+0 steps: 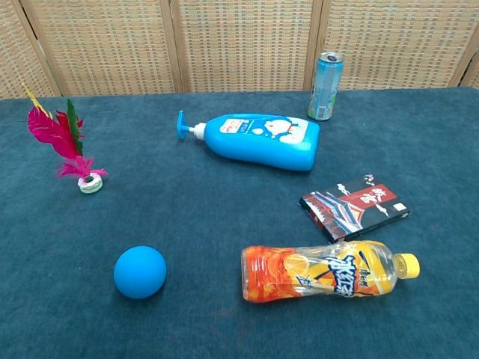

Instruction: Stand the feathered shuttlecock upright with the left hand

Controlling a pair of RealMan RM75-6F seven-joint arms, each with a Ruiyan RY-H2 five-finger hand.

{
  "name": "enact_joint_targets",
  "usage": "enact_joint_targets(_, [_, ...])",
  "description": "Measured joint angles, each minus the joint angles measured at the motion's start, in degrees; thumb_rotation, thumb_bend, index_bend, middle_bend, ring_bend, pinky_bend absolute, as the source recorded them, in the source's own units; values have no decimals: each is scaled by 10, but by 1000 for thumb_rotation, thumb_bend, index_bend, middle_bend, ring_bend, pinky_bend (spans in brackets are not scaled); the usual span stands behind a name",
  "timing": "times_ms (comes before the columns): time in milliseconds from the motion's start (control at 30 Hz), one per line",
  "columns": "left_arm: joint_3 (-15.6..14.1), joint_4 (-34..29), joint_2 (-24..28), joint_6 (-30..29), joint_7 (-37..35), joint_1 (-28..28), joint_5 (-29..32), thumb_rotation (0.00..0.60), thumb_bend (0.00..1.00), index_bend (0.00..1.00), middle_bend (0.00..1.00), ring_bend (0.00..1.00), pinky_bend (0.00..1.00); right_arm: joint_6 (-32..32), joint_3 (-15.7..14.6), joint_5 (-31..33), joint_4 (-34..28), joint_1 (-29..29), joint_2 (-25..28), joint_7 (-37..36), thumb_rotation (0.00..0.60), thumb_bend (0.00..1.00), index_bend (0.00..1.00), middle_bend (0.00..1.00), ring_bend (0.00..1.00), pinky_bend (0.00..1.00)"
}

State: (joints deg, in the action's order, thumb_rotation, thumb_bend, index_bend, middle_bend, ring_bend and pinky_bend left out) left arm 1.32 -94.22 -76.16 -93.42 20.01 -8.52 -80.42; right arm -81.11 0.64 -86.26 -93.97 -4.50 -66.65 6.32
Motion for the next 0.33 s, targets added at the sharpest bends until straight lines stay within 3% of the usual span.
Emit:
enact_joint_targets(100, [-18,5,7,-11,2,19,-9,600,240,44,0,0,0,1,0,0,-2,0,-1,4,600,169,49,0,0,0])
enact_joint_targets(333, [-21,18,14,-3,-10,32,-8,600,239,32,0,0,0,2,-2,-2,-4,-1,-3,12,600,169,49,0,0,0])
